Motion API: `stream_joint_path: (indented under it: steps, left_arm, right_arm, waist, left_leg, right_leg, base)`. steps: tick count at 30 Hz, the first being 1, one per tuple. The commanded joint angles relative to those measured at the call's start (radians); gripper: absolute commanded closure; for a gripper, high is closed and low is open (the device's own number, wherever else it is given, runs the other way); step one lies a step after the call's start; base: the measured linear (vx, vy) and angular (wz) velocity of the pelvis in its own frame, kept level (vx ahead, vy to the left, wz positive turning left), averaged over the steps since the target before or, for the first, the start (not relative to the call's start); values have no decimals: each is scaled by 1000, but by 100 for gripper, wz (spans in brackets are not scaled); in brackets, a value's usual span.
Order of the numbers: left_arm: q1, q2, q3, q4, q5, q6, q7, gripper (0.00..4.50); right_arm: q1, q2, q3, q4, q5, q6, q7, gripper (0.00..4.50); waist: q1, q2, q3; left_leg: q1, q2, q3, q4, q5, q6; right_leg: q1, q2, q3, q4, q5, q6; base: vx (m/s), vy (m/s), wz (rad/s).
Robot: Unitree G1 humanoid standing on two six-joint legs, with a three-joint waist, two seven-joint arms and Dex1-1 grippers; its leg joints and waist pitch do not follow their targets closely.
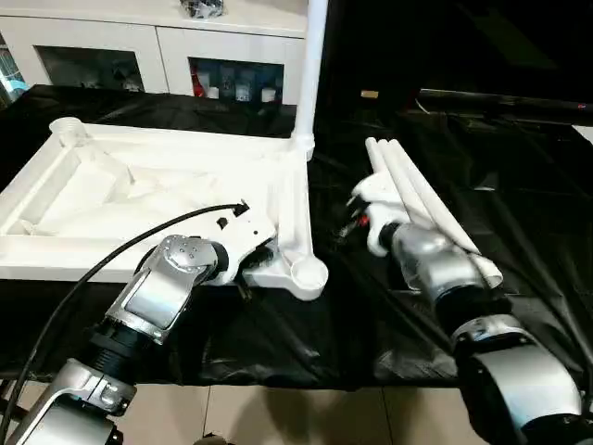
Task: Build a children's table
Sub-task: Rotate table base
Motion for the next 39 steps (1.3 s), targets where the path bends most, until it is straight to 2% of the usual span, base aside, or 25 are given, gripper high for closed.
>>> stream_joint_path:
  steps: [1,3,4,5,6,7,11,12,13,14,15,19,25,27,28,30,31,32,33,34,35,36,37,38,39]
  left_arm:
    - [23,-20,77,-68,-46,-28,31,429]
    - [53,-47,140,-120,-96,-28,50,417]
    - [88,-82,218,-178,-154,-12,83,406]
    - [88,-82,218,-178,-154,-12,83,406]
    - [143,-141,314,-246,-187,-27,188,397]
    - [153,-153,330,-256,-190,-38,211,372]
    - [229,-267,448,-311,-222,-183,406,357]
    - [269,-278,450,-334,-193,-209,448,346]
    - [310,-291,456,-362,-163,-224,488,334]
    - [328,-301,461,-378,-153,-222,503,326]
    - [377,-344,498,-440,-176,-159,522,326]
    - [474,-325,489,-505,-122,-142,539,285]
    - [496,-342,476,-519,-135,-156,583,244]
    - [485,-335,448,-512,-50,-160,629,241]
    - [482,-326,432,-510,-24,-158,630,241]
    - [482,-336,432,-523,-41,-133,626,241]
    - [480,-340,432,-528,-35,-134,637,241]
    - [479,-341,430,-529,-30,-134,644,241]
    - [476,-343,428,-531,-17,-130,659,241]
    - [476,-343,426,-531,-18,-133,663,241]
    - [479,-342,421,-537,-10,-132,670,241]
    - [482,-356,433,-547,-38,-105,674,241]
    - [484,-361,438,-558,-53,-109,672,241]
    - [485,-362,438,-563,-57,-109,667,241]
    - [484,-362,437,-571,-62,-97,661,241]
  right_arm:
    - [42,-17,-28,-79,14,42,-34,448]
    - [77,-21,-46,-151,27,67,-52,450]
    - [127,-20,-69,-249,57,86,-50,415]
    - [127,-20,-69,-249,57,86,-50,415]
    - [218,-5,-94,-404,89,66,-66,409]
    - [235,-2,-98,-432,93,63,-73,408]
    - [362,22,-107,-621,101,53,-119,369]
    - [392,35,-117,-670,116,53,-132,368]
    - [422,48,-129,-724,133,63,-146,361]
    - [434,53,-134,-749,140,73,-153,346]
    - [472,58,-143,-823,148,103,-174,346]
    - [538,64,-165,-900,179,126,-191,310]
    - [565,52,-163,-924,143,171,-238,268]
    - [575,10,-94,-912,-38,213,-346,246]
    - [579,-14,-56,-903,-32,246,-288,246]
    - [600,-12,-44,-917,-17,183,-257,246]
    - [607,-6,-39,-926,-18,188,-262,246]
    - [608,-7,-32,-928,-22,191,-260,246]
    - [608,-3,-26,-929,-24,203,-266,246]
    - [604,10,-38,-929,-11,215,-280,246]
    - [597,20,-48,-924,3,220,-289,246]
    - [586,41,-66,-913,63,273,-275,246]
    - [581,44,-65,-910,74,284,-268,246]
    - [579,46,-63,-909,79,285,-263,246]
    - [576,46,-56,-909,83,283,-254,246]
  waist:
    - [1,19,-80]
    - [4,17,-80]
    - [5,18,-78]
    - [6,16,-79]
    - [3,17,-77]
    - [8,15,-77]
    - [-1,14,-70]
    - [-2,25,-69]
    - [-6,19,-67]
    - [-8,21,-66]
    - [-11,18,-67]
    - [-9,24,-64]
    - [-11,28,-60]
    - [-14,25,-61]
    - [-15,24,-62]
    - [-15,25,-63]
    - [-9,13,-58]
    - [-15,41,-57]
    - [-38,44,-65]
    - [-51,61,-72]
    - [-69,69,-67]
    - [-87,72,-61]
    - [-79,73,-65]
    - [-79,63,-65]
    - [-58,39,-57]
  left_leg:
    - [17,37,-20,-65,-187,-11]
    - [15,39,-20,-65,-167,-13]
    - [15,40,-18,-64,-169,-13]
    - [16,42,-18,-65,-177,-10]
    - [14,39,-16,-65,-190,-7]
    - [14,42,-18,-65,-194,-5]
    - [17,38,-21,-71,-272,-3]
    - [18,37,-25,-74,-293,-8]
    - [16,39,-25,-75,-312,-8]
    - [15,40,-26,-78,-318,-8]
    - [17,38,-25,-76,-330,-5]
    - [18,34,-27,-77,-350,0]
    - [20,31,-31,-78,-390,-10]
    - [15,31,-33,-78,-369,-18]
    - [15,29,-31,-76,-355,-22]
    - [15,27,-29,-72,-362,-7]
    - [-44,12,-70,-95,-359,31]
    - [-39,23,-84,-109,-393,39]
    - [-38,38,-128,-102,-421,46]
    - [-23,69,-177,-109,-431,58]
    - [-19,97,-210,-127,-442,78]
    - [27,189,-207,-142,-390,125]
    - [34,184,-186,-137,-349,172]
    - [31,173,-171,-132,-327,196]
    - [-3,87,-92,-75,-330,202]
  right_leg:
    - [52,-81,52,-62,-134,-199]
    - [55,-82,53,-58,-101,-205]
    - [58,-82,55,-58,-89,-205]
    - [55,-83,54,-61,-96,-203]
    - [55,-77,53,-62,-114,-196]
    - [57,-82,54,-65,-112,-185]
    - [46,-77,49,-90,-291,-123]
    - [43,-73,48,-95,-329,-102]
    - [40,-72,49,-99,-344,-85]
    - [41,-71,50,-99,-347,-75]
    - [37,-70,49,-101,-369,-61]
    - [28,-66,48,-112,-422,-22]
    - [22,-63,46,-121,-460,1]
    - [26,-60,45,-115,-440,2]
    - [25,-59,47,-114,-434,8]
    - [25,-65,48,-118,-449,18]
    - [73,-87,3,-94,-436,2]
    - [70,-78,-13,-102,-444,-10]
    - [73,-77,-31,-93,-333,-50]
    - [75,-60,-46,-71,-188,-120]
    - [70,-42,-53,-40,-146,-149]
    - [42,-38,-29,3,-144,-137]
    - [24,-43,-15,31,-122,-154]
    - [22,-52,-5,26,-93,-176]
    - [23,-89,40,-53,-86,-249]
  base:
    - [0,0,0]
    - [0,0,0]
    - [0,0,0]
    - [0,0,0]
    - [0,0,0]
    - [0,0,0]
    - [0,0,0]
    - [0,0,0]
    - [0,0,0]
    - [0,0,0]
    - [0,0,0]
    - [0,0,0]
    - [0,0,0]
    - [0,0,0]
    - [0,0,0]
    - [0,0,0]
    - [0,0,0]
    - [-3,-18,27]
    - [36,-35,56]
    - [36,-35,56]
    - [47,-74,44]
    - [27,-128,22]
    - [27,-128,22]
    - [31,-184,18]
    - [34,-173,19]
